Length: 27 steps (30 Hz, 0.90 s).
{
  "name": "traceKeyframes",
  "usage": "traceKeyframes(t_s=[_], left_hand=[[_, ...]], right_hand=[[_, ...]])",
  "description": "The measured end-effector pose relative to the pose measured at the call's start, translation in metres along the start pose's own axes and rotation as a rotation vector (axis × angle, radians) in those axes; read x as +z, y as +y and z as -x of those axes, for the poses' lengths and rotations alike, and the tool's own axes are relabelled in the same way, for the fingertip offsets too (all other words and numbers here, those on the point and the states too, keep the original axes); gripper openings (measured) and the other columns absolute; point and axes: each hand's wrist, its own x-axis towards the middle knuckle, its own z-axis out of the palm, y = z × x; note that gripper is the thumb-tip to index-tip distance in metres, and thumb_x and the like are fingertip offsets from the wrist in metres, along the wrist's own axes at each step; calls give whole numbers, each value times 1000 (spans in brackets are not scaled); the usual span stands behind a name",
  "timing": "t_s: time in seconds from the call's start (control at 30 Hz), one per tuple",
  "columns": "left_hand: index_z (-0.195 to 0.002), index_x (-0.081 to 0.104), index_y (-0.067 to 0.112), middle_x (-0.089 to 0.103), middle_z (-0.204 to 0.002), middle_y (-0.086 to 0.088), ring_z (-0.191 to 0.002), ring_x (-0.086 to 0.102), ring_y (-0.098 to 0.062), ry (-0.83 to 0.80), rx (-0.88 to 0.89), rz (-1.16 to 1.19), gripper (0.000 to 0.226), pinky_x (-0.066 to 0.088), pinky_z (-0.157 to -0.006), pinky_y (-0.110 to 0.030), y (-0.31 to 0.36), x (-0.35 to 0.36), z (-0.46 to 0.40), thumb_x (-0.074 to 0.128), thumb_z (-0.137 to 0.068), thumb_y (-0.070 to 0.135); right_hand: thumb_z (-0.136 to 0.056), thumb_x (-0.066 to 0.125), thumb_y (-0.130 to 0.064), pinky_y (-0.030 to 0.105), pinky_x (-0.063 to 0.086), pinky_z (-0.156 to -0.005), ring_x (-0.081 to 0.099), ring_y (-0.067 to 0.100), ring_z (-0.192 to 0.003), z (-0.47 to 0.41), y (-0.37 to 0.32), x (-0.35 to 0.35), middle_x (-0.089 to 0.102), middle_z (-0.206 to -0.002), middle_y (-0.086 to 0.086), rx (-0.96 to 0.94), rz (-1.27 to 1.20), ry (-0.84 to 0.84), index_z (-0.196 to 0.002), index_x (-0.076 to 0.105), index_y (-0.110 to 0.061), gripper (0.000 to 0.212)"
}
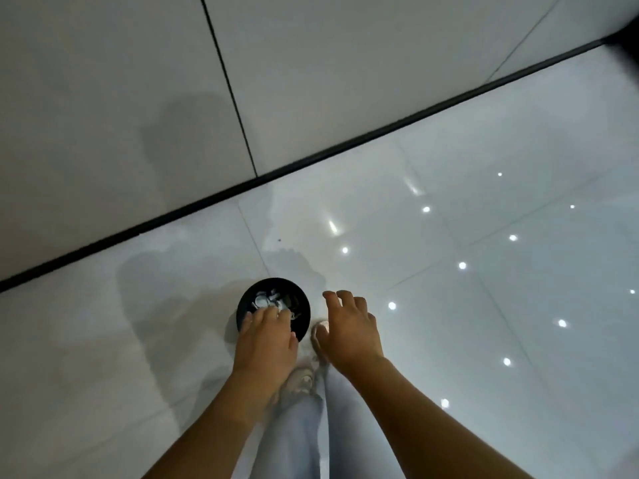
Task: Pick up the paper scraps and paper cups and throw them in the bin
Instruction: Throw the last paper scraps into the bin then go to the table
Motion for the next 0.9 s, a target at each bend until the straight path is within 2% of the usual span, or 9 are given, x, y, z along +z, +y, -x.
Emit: traceKeyframes(t_s=[0.17,0.37,0.47,0.63,0.9], left_hand=[[-137,39,19,43,-140,-2,-129,37,-19,-13,191,-139,43,23,-112,-34,42,-51,48,35,-97,34],[-129,46,15,53,-125,-4,-115,47,-21,-29,520,-276,37,36,-100,-33,123,-83,95,34,-98,31],[-130,45,15,53,-125,-4,-113,50,-21,-30,680,-384,38,39,-98,-32,174,-85,120,35,-98,33],[-131,45,16,54,-125,-2,-114,49,-19,-4,929,-513,39,37,-100,-30,264,-70,170,33,-98,33],[-129,48,16,55,-125,-2,-112,52,-19,-46,1163,-566,37,39,-98,-29,411,13,298,36,-98,31]], right_hand=[[-95,48,-33,40,35,-105,32,28,-133,81,22,-39,33,-148,5,166,-89,78,-143,30,-21,53],[-94,49,-32,40,36,-103,34,28,-131,179,66,-64,36,-146,5,384,-190,224,-143,32,-19,52],[-95,49,-32,40,36,-103,34,28,-130,230,95,-64,37,-144,6,507,-245,278,-141,33,-20,51],[-95,49,-32,41,36,-104,33,29,-132,324,150,-49,34,-147,6,687,-313,320,-144,30,-20,53],[-95,48,-29,37,39,-99,36,25,-128,485,259,-1,37,-144,2,946,-538,467,-145,30,-22,53]])
